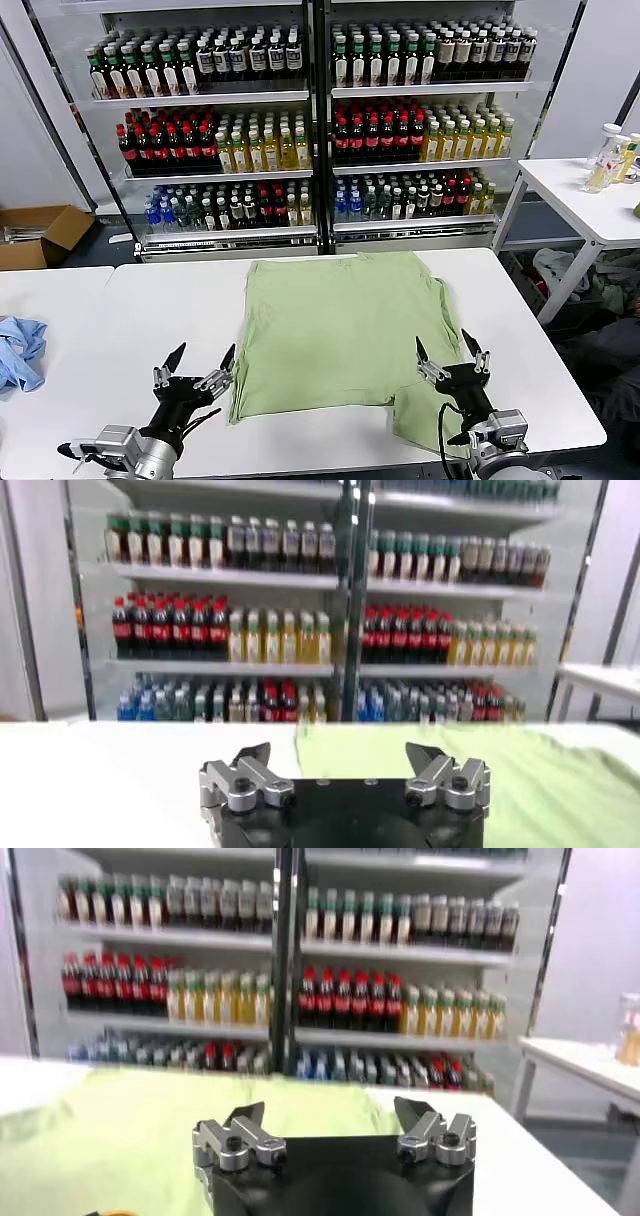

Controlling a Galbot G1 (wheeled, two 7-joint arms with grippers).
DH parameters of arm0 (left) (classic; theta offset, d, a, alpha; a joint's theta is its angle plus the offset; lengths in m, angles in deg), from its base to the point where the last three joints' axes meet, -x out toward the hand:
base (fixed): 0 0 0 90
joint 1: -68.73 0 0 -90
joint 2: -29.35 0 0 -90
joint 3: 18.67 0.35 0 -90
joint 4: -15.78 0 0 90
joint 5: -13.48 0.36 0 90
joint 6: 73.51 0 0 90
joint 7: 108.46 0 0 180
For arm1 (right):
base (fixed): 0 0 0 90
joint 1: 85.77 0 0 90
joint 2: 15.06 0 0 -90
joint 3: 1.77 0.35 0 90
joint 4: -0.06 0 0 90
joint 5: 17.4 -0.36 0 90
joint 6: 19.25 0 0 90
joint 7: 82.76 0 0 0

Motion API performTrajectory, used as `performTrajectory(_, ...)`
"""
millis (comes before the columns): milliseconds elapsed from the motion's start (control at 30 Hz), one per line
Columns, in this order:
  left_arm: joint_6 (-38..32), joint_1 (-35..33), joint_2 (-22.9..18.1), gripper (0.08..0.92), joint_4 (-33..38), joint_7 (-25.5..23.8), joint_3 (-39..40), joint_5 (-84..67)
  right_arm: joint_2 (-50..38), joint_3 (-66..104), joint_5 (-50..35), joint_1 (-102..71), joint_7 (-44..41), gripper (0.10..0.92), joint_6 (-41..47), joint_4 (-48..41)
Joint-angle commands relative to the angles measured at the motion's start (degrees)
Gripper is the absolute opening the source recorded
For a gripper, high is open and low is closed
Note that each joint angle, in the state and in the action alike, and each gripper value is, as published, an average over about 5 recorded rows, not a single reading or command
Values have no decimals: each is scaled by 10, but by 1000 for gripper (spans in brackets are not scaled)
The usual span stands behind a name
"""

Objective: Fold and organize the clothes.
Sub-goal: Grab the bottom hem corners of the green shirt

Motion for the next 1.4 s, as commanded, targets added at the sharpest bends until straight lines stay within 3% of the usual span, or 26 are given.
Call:
performTrajectory(33,71,-8,25,823,-17,0,35,18,-3,20,-3,-45,2,823,59,14)
performTrajectory(433,72,-6,20,823,-65,17,91,46,-2,26,-13,-91,-6,823,84,16)
performTrajectory(967,71,5,20,817,-91,19,101,47,6,-2,-46,-92,-12,807,91,-20)
performTrajectory(1133,71,5,18,706,-98,18,103,43,6,-11,-24,-90,-11,713,90,-34)
performTrajectory(1400,71,10,17,472,-116,21,103,39,1,-17,-15,-89,-15,485,89,-41)
